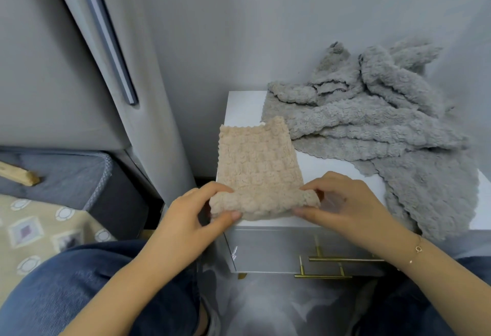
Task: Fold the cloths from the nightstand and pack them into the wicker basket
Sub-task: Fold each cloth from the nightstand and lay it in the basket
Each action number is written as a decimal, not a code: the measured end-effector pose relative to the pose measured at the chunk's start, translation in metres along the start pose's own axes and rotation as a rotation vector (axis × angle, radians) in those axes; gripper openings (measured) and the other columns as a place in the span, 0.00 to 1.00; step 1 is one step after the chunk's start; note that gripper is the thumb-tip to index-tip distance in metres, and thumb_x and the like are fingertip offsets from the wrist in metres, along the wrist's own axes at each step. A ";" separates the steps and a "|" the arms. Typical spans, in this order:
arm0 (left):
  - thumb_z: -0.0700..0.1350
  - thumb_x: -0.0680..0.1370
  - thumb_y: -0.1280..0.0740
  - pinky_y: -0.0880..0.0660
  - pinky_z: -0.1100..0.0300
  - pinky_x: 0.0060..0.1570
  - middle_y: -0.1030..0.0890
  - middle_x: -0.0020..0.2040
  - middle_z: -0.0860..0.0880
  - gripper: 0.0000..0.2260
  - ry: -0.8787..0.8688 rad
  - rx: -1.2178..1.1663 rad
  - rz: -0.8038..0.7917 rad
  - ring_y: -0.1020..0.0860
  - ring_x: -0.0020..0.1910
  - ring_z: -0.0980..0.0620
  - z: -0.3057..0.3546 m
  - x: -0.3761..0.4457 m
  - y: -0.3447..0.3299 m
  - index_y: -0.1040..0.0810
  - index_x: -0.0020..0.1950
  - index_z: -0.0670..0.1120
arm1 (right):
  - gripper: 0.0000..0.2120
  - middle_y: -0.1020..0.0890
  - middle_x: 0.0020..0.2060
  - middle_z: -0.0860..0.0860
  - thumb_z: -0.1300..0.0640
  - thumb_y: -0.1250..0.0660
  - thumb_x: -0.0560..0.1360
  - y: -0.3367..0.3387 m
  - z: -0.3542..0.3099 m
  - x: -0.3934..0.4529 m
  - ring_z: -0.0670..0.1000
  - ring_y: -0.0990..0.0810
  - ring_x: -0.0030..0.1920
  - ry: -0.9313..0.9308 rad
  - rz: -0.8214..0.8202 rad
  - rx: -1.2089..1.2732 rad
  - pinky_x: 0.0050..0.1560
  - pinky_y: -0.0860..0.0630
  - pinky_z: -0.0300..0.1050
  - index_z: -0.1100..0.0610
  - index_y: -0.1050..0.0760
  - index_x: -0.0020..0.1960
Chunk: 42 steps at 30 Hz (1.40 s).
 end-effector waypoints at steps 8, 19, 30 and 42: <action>0.66 0.67 0.30 0.24 0.53 0.50 0.18 0.45 0.45 0.21 0.268 -0.116 -0.161 0.21 0.46 0.45 -0.014 0.032 0.006 0.16 0.42 0.49 | 0.24 0.27 0.36 0.46 0.30 0.36 0.67 -0.004 0.019 0.013 0.47 0.28 0.43 -0.115 0.047 -0.059 0.42 0.35 0.37 0.52 0.28 0.31; 0.62 0.65 0.28 0.35 0.74 0.33 0.29 0.32 0.60 0.25 0.331 -0.082 0.102 0.30 0.29 0.61 -0.025 0.036 0.011 0.34 0.19 0.49 | 0.24 0.31 0.27 0.46 0.30 0.37 0.67 -0.002 0.015 0.023 0.45 0.30 0.35 -0.145 0.190 -0.212 0.38 0.39 0.44 0.46 0.38 0.26; 0.61 0.73 0.31 0.34 0.73 0.56 0.28 0.54 0.63 0.14 -0.140 0.224 0.161 0.28 0.55 0.64 0.005 0.040 0.018 0.24 0.54 0.57 | 0.09 0.26 0.54 0.46 0.49 0.30 0.76 -0.004 -0.012 0.031 0.45 0.28 0.54 0.148 0.147 -0.252 0.58 0.33 0.34 0.51 0.22 0.53; 0.73 0.67 0.35 0.40 0.63 0.69 0.35 0.68 0.67 0.39 -0.245 0.343 -0.152 0.38 0.69 0.67 -0.003 0.029 -0.010 0.35 0.73 0.58 | 0.34 0.27 0.63 0.43 0.31 0.38 0.72 -0.026 -0.002 0.015 0.43 0.31 0.64 0.212 -0.148 -0.446 0.66 0.38 0.36 0.52 0.29 0.69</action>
Point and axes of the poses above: each hand's wrist, its own x-axis towards the middle knuckle, its own y-axis out of the back of the hand, z = x × y, the point moved 8 cm from there along x, towards the middle knuckle
